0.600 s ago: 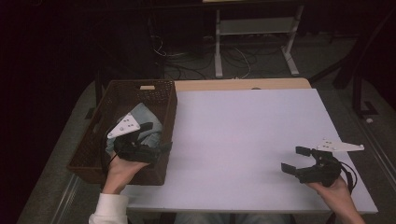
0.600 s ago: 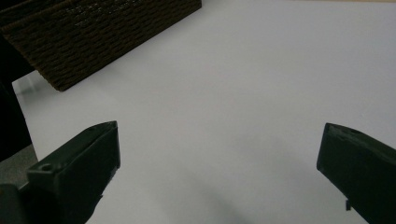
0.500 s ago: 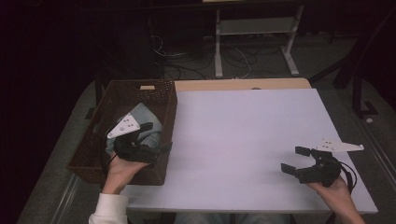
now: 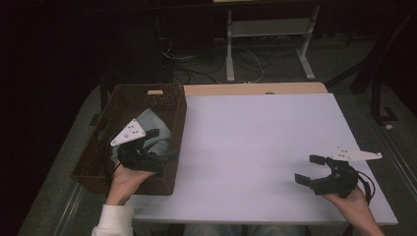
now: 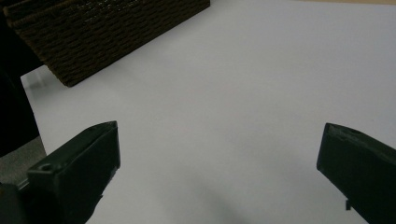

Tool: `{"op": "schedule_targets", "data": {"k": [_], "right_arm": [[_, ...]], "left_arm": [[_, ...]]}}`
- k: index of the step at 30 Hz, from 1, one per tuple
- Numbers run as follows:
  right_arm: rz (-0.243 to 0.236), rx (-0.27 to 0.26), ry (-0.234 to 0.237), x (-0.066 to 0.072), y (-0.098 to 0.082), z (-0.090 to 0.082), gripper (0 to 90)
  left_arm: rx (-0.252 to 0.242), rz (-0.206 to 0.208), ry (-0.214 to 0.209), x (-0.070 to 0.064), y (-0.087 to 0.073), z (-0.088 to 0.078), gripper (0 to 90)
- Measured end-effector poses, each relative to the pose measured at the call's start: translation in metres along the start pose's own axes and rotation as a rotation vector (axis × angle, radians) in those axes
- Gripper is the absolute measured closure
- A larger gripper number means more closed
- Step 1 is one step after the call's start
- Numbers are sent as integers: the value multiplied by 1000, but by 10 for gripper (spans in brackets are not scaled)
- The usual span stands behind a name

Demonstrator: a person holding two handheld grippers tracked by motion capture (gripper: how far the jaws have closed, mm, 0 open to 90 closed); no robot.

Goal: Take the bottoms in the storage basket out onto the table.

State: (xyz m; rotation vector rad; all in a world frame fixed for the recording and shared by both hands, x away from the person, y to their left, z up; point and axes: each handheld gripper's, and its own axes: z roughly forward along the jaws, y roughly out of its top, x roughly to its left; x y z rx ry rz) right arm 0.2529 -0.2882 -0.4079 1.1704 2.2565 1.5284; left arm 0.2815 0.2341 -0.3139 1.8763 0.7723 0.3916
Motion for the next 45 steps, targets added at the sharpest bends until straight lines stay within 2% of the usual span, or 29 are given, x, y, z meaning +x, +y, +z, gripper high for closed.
{"op": "schedule_targets", "data": {"k": [9, 18, 22, 25, 45], "right_arm": [[-8, 8, 11, 2, 1, 3, 0], [-8, 5, 10, 2, 1, 2, 0], [-10, 9, 11, 2, 2, 4, 0], [-9, 9, 11, 2, 2, 4, 0], [-11, 12, 14, 3, 2, 4, 0]], "left_arm": [[18, -2, -1, -1, 1, -2, 0], [7, -1, 21, 1, 8, -9, 0], [4, 4, 39, 5, 10, -14, 0], [-6, -9, 47, 10, 10, -17, 0], [23, -10, 85, 28, 31, -27, 0]]}}
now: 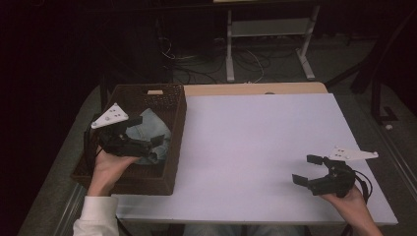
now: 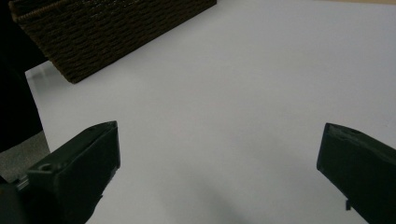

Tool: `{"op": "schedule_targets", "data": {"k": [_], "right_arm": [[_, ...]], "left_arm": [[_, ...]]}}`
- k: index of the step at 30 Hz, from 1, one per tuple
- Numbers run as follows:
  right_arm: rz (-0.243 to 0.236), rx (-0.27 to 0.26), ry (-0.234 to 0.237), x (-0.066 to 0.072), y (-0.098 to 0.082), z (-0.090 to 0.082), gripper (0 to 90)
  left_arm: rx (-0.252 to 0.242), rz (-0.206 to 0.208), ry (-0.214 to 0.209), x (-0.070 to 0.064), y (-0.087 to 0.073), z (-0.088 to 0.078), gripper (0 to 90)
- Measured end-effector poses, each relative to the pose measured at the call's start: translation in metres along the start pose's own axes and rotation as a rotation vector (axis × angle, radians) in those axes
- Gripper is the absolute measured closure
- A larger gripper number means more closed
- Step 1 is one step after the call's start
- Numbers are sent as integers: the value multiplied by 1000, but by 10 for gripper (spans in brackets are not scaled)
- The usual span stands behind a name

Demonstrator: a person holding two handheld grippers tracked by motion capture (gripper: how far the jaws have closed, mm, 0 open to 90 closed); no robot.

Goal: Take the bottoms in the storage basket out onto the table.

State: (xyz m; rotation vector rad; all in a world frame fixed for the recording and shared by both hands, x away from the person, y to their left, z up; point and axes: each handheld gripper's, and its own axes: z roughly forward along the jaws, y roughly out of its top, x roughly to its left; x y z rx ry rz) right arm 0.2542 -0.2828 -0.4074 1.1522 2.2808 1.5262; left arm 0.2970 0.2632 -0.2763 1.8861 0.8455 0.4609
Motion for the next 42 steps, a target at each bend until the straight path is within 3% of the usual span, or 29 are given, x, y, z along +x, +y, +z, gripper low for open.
{"op": "schedule_targets", "data": {"k": [21, 42], "right_arm": [[-1, -5, 0, -1, 0, 0, 0], [1, -1, 1, 0, 0, 0, 0]], "left_arm": [[29, -36, 49, 26, 11, -4, 0], [69, -129, 102, 61, 4, 4, 0]]}}
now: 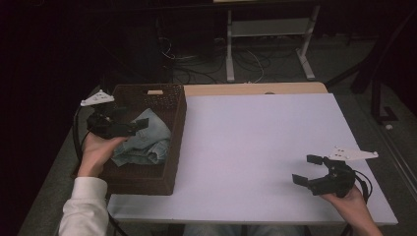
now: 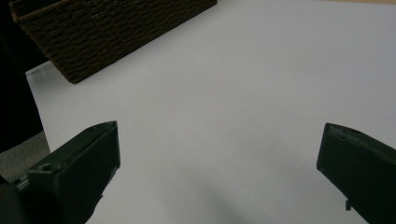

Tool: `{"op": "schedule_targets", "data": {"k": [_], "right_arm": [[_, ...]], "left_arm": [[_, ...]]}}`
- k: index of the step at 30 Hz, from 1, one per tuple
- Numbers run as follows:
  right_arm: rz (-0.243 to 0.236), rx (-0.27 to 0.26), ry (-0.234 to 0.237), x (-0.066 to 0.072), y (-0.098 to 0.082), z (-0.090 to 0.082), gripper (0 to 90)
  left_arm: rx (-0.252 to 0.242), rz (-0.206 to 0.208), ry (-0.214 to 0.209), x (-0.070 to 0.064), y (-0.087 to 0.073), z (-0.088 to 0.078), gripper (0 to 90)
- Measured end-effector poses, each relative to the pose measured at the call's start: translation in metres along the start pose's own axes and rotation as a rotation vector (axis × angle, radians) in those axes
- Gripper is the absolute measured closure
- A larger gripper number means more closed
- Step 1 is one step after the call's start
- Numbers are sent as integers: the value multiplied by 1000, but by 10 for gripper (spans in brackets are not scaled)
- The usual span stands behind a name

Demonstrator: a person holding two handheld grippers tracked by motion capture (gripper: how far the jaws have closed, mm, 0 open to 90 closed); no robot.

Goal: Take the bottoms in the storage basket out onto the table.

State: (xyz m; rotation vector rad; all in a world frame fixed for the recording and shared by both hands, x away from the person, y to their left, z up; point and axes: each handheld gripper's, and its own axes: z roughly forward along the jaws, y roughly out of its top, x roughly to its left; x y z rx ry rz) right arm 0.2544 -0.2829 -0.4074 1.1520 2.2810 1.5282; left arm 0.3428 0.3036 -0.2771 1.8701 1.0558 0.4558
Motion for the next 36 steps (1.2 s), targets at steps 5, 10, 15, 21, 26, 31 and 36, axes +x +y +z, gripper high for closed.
{"op": "schedule_targets", "data": {"k": [5, 10, 15, 21, 26, 31, 36], "right_arm": [[1, 1, 1, 0, 0, 0, 0], [1, 2, 1, 0, 0, 0, 0], [0, 2, 1, 0, 0, 0, 0], [1, 4, 2, 0, 0, 0, 0], [-5, 6, 2, 0, 0, 1, 0], [-3, 5, 3, 0, 0, 1, 0], [-4, 8, 3, 0, 0, 1, 0]], "left_arm": [[16, -19, 5, 6, -1, 4, 0], [31, -30, 14, 11, -3, 9, 0], [44, -37, 25, 15, -4, 13, 0], [54, -54, 35, 20, -5, 17, 0], [64, -62, 47, 24, -6, 21, 0], [70, -81, 63, 29, -7, 23, 0], [88, -99, 76, 36, -9, 28, 0]]}}
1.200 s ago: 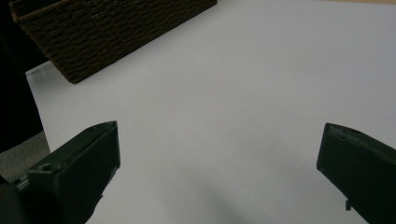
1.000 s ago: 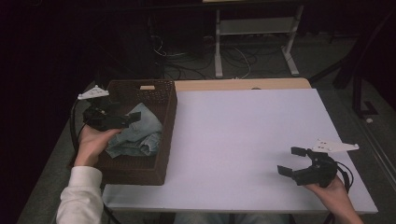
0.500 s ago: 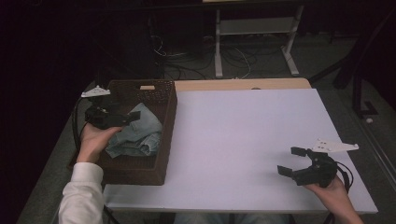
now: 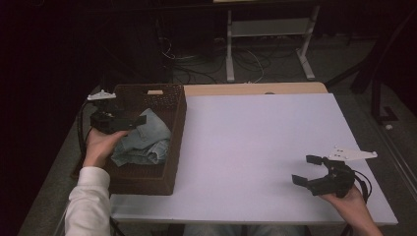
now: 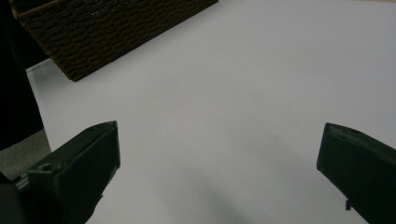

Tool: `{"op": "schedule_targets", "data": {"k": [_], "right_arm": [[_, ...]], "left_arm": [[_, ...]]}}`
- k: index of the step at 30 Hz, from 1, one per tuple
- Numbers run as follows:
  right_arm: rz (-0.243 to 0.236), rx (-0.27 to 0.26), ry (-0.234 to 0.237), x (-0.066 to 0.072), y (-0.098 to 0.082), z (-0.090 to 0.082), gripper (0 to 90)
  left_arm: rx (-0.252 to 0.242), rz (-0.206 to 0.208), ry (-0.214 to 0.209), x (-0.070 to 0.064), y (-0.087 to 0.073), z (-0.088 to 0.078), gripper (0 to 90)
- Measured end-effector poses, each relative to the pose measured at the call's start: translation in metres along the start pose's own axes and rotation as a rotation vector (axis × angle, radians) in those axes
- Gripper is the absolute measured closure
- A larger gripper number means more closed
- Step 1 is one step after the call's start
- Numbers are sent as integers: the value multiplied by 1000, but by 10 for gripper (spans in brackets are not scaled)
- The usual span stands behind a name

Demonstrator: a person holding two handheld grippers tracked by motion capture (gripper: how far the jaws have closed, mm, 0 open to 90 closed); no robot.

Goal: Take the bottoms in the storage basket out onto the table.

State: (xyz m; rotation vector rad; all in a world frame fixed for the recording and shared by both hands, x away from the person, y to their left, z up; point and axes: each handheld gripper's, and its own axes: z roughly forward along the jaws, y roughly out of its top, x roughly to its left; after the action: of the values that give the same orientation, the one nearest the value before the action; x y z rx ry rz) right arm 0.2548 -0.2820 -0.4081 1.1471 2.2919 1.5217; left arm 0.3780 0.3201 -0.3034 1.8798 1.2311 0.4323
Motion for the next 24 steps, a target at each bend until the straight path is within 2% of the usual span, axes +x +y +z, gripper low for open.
{"op": "schedule_targets", "data": {"k": [10, 16, 24], "right_arm": [[-1, -6, -5, 0, 0, -1, 0], [-5, -1, -3, 0, 0, 0, 0], [-9, -2, -4, 1, 0, 0, 0]], "left_arm": [[47, -50, 28, 17, -6, 17, 0], [53, -77, 26, 25, -8, 28, 0], [78, -75, 36, 28, -10, 40, 0]]}}
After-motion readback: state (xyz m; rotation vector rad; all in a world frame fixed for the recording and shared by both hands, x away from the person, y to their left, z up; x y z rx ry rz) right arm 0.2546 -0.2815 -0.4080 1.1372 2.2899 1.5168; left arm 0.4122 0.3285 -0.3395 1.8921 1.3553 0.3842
